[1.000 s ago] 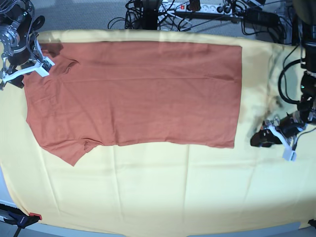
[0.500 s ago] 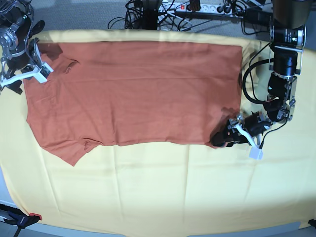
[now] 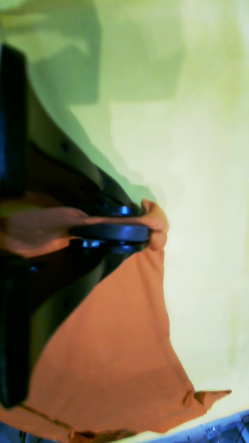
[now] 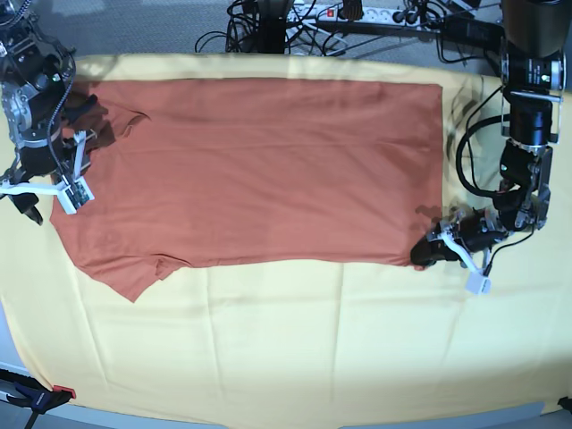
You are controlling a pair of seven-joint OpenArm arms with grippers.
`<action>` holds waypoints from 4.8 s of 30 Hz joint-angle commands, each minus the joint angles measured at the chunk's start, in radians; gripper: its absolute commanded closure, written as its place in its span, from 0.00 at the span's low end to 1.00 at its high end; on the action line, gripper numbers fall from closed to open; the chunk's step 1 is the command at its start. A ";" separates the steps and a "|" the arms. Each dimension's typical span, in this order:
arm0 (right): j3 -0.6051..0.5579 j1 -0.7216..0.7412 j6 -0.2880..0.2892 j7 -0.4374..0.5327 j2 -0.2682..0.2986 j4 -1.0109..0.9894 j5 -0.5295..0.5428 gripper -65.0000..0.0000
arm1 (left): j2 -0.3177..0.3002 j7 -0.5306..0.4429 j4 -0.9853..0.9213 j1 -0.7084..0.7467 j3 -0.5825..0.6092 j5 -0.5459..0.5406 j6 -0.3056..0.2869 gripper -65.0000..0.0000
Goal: Fold the T-shirt properly
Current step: 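Release and move both grippers to the hem corners of the shirt, then grasp the hem corners with both grippers, then lift the hem and fold it toward the shoulder edge with both grippers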
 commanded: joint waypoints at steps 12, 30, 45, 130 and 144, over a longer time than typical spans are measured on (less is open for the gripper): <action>0.011 0.340 0.093 0.105 -0.144 -0.377 0.134 0.44 | -0.003 -0.018 0.012 -0.040 -0.008 -0.013 -0.024 1.00; 0.292 0.911 0.463 0.162 -0.330 -1.312 0.494 0.44 | 0.001 -0.021 0.012 -0.040 -0.008 -0.013 -0.025 1.00; 0.361 0.848 0.649 0.170 -0.391 -1.345 0.615 0.53 | 0.001 -0.021 0.012 -0.040 -0.008 -0.035 -0.025 1.00; 0.289 0.716 0.808 -0.016 -0.219 -1.114 0.725 1.00 | -0.166 0.679 0.204 0.003 -0.007 -0.489 -0.123 1.00; 0.289 0.716 0.808 -0.016 -0.217 -1.114 0.720 1.00 | -0.183 0.679 0.296 0.047 -0.008 -0.470 -0.123 1.00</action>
